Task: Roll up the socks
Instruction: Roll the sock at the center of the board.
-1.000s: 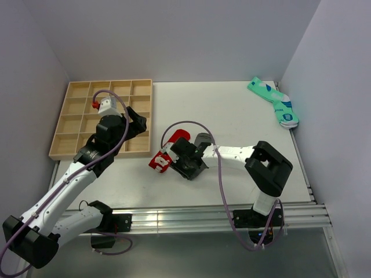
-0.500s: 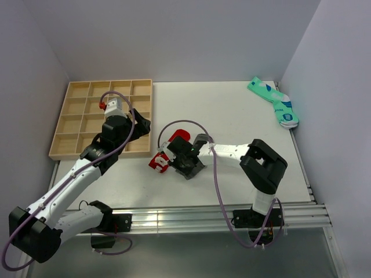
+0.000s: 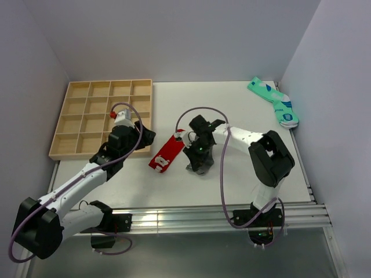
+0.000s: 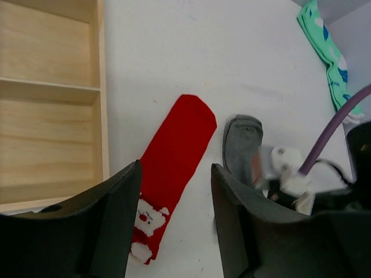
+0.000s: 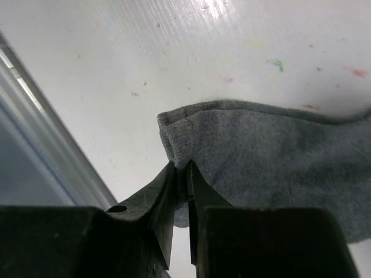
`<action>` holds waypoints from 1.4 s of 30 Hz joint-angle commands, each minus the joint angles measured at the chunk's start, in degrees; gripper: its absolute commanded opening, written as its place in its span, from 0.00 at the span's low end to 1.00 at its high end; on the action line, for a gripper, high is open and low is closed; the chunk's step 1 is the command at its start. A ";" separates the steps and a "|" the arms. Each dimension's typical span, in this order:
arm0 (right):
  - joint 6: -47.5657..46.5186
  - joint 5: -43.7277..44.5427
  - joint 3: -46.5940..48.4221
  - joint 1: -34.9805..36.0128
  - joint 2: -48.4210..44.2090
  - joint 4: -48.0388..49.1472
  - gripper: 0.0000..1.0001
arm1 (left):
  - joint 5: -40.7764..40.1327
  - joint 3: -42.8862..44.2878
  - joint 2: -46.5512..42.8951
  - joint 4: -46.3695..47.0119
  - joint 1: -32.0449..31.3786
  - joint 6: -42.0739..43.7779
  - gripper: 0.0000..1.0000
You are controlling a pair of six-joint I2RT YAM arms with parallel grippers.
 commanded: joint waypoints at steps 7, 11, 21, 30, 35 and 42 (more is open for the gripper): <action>-11.66 -19.30 7.19 -9.16 7.94 -16.91 0.17 | 7.02 -8.18 5.33 24.55 -5.19 4.69 0.51; -14.99 -22.37 8.33 -10.75 11.73 -20.43 0.17 | 10.96 -9.42 11.91 32.72 -9.93 8.20 0.52; -17.02 -26.16 11.76 -14.79 19.11 -26.24 0.16 | 19.68 -11.88 25.72 51.19 -13.98 9.09 0.52; -15.53 -26.16 12.29 -15.59 20.87 -25.72 0.14 | 23.46 -10.30 32.76 56.11 -16.88 8.74 0.52; -16.58 -26.42 12.56 -15.76 21.66 -27.03 0.13 | 25.82 -8.89 36.97 57.96 -18.29 8.74 0.52; -16.50 -25.98 12.56 -15.85 22.46 -26.95 0.12 | 27.59 -5.03 42.34 59.55 -19.78 8.39 0.52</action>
